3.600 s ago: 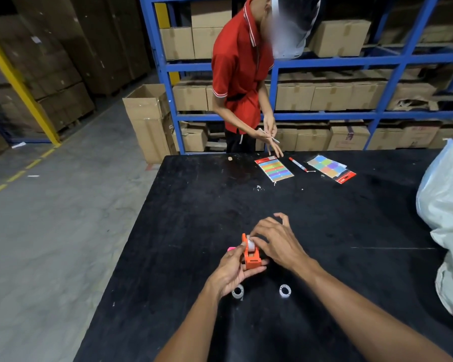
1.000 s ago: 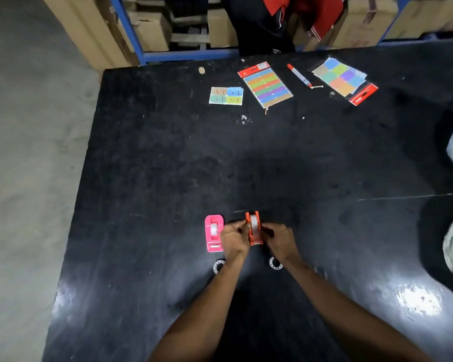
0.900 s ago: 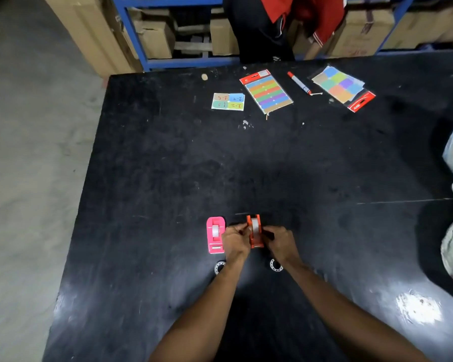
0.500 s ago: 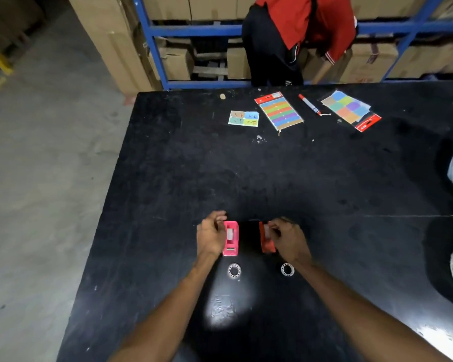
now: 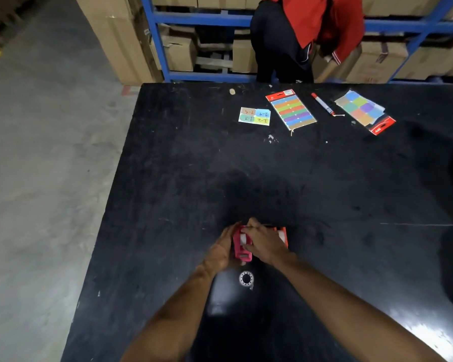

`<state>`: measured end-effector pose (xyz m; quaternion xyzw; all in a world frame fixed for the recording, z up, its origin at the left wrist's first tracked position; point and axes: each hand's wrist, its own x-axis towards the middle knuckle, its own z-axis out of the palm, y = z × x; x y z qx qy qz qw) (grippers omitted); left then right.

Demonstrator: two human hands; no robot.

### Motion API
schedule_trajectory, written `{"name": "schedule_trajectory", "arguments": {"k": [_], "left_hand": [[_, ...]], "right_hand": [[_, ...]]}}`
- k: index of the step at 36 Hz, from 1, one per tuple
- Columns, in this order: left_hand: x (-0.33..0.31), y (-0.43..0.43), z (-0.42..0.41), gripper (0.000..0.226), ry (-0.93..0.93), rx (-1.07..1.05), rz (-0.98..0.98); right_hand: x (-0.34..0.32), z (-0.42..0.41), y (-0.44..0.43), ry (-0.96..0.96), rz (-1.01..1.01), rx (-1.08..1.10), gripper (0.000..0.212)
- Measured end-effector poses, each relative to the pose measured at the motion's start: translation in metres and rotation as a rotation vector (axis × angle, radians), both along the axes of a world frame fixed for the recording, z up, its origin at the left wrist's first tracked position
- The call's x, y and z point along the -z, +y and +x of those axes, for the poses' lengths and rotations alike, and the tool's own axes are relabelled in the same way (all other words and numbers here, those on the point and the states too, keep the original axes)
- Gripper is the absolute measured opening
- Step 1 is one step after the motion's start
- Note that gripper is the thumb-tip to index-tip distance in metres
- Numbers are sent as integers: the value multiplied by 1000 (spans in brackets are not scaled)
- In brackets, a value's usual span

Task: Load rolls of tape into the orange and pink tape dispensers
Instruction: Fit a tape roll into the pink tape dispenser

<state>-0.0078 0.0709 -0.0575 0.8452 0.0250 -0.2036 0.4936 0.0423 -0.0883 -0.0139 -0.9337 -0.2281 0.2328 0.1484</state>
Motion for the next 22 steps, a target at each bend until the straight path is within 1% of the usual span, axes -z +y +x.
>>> {"name": "schedule_trajectory", "arguments": {"k": [5, 11, 19, 22], "left_hand": [[8, 1, 4, 110, -49, -40, -18], [8, 2, 11, 111, -20, -17, 4], [10, 4, 12, 112, -14, 0, 32], [9, 3, 11, 112, -5, 6, 10]], "right_hand": [[6, 7, 5, 8, -38, -17, 38], [15, 11, 5, -3, -40, -13, 25], [10, 21, -1, 123, 61, -27, 28], [5, 22, -5, 149, 57, -40, 29]]}}
